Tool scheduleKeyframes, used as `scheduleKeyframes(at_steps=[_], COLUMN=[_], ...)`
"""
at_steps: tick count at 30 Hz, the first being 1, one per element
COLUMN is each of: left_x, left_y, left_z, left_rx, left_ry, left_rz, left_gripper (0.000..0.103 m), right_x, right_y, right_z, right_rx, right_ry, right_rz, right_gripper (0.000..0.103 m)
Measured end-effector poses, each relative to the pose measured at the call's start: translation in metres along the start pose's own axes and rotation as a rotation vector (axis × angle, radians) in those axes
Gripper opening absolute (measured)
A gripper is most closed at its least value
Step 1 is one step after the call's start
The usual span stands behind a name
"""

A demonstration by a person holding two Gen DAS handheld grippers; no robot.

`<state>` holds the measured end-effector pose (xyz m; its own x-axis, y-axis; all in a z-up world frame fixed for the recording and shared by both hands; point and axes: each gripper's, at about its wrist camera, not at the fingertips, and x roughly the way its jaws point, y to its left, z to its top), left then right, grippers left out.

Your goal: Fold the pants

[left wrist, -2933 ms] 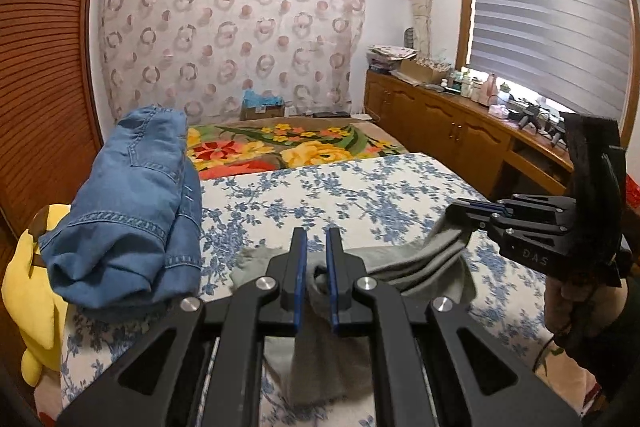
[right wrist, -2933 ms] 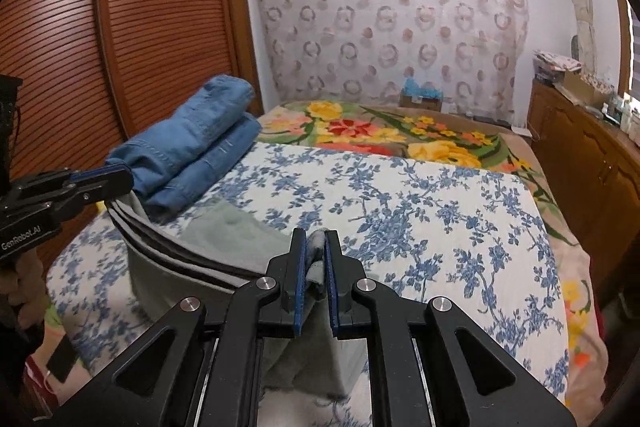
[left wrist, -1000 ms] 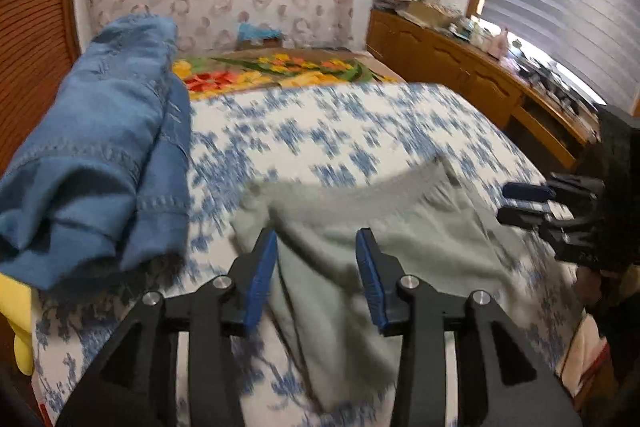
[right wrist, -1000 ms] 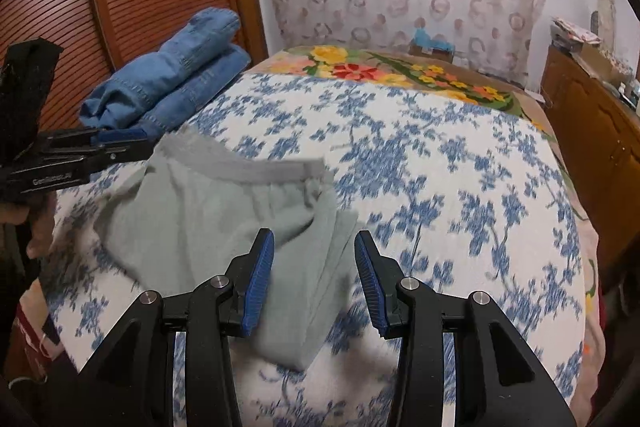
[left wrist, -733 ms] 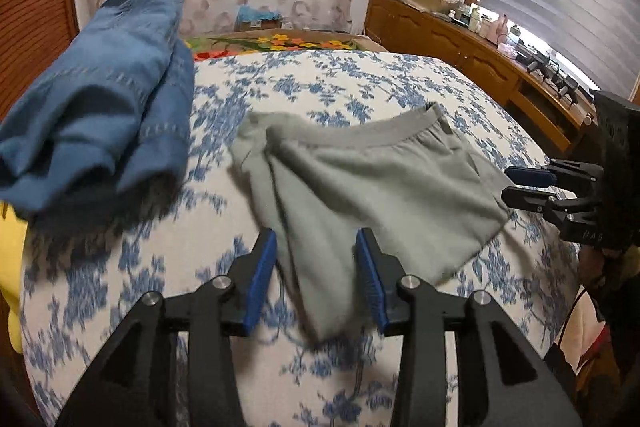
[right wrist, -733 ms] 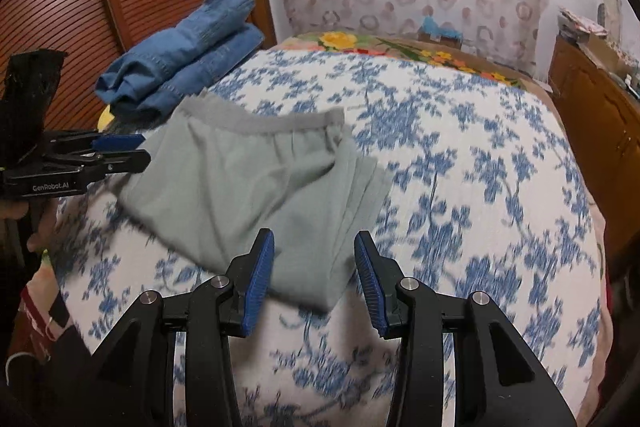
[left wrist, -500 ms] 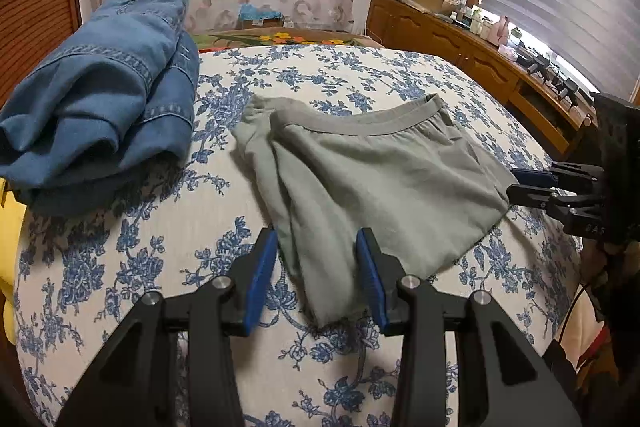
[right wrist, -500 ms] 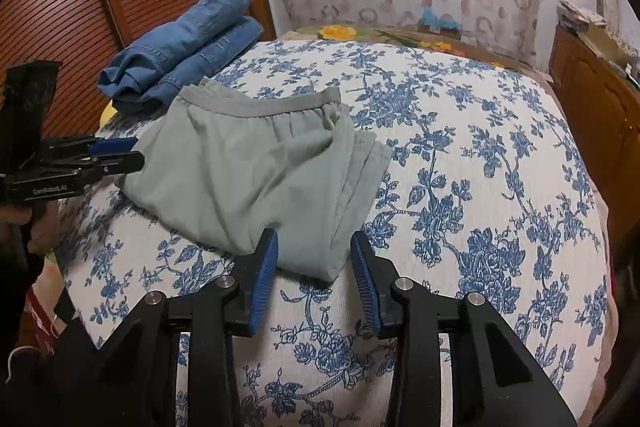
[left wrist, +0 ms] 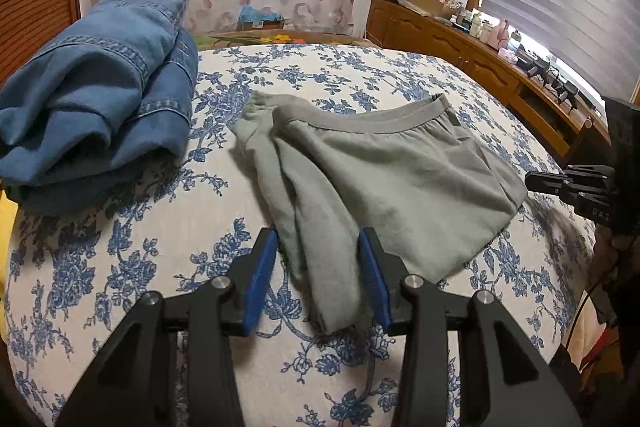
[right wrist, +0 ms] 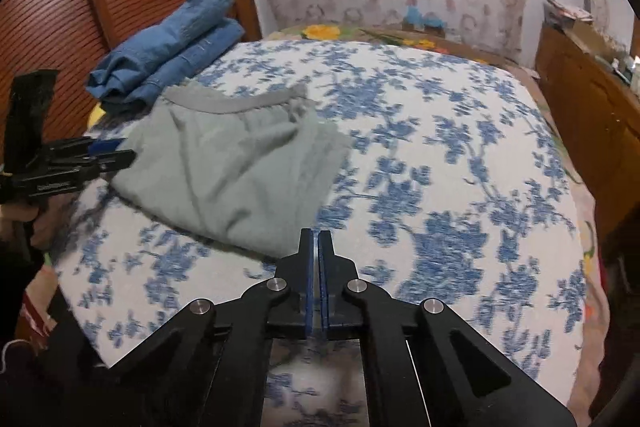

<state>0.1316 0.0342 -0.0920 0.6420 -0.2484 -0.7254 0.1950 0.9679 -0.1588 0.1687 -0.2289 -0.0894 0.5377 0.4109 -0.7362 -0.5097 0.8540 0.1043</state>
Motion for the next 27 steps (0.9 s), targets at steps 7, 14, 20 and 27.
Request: scheduleKeyframes(at_steps=[7,14,20,27], left_x=[0.0,0.001,0.001,0.001], left_y=[0.0,0.001,0.001,0.001], left_z=[0.0,0.0,0.0,-0.001], left_rx=[-0.004,-0.005,-0.005,-0.004], left_ry=[-0.002,-0.003,-0.003,-0.003], left_rz=[-0.005,-0.005,-0.005,-0.005], left_gripper=[0.043,0.043,0.043,0.043], right_x=[-0.009,0.007,0.017,-0.005], right_y=[0.004,0.018,0.019,0.011], right_z=[0.008,0.012,0.007,0.008], right_rx=[0.021,0.01,0.005,-0.004], right_ry=[-0.057,-0.027,0.016,-0.054], right_rz=[0.061,0.089,0.086,0.038], right_gripper=[0.001,0.026,0.006,0.0])
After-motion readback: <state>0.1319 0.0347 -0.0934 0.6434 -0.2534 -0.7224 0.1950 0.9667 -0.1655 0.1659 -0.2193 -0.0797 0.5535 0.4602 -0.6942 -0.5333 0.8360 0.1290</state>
